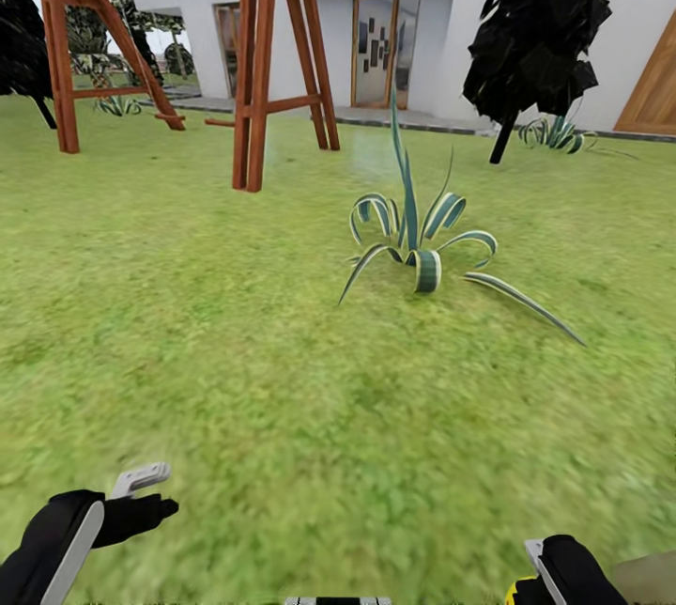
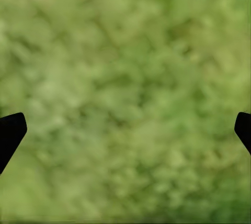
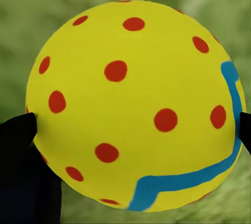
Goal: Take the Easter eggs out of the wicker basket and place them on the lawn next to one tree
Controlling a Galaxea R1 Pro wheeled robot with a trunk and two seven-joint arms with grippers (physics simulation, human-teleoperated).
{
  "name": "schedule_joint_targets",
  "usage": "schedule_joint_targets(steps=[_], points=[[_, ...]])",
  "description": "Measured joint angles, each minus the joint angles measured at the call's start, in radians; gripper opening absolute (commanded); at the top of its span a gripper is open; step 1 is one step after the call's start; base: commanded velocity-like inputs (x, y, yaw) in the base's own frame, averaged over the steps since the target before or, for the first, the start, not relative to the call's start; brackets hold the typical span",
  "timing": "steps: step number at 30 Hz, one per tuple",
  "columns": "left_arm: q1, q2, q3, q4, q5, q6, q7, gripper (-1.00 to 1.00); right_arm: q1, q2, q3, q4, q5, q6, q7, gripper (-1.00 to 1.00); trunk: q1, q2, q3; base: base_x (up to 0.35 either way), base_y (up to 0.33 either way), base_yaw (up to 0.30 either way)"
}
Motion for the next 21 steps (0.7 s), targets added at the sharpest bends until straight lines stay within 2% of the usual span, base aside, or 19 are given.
schedule_joint_targets(steps=[11, 15, 21], points=[[0.000, 0.000, 0.000, 0.003, -0.001, 0.000, 0.000, 1.00, 0.000, 0.002, 0.000, 0.000, -0.001, -0.002, 0.000, -1.00, 0.005, -0.003, -0.043, 0.000, 0.000, 0.000], [0.000, 0.000, 0.000, 0.003, -0.001, 0.000, 0.000, 1.00, 0.000, 0.006, 0.000, 0.000, 0.000, -0.002, 0.000, -1.00, 0.005, -0.003, -0.043, 0.000, 0.000, 0.000], [0.000, 0.000, -0.001, 0.003, -0.002, 0.000, 0.000, 1.00, 0.000, 0.007, 0.001, 0.000, 0.000, -0.003, -0.001, -1.00, 0.008, -0.004, -0.066, 0.000, 0.000, 0.000]])
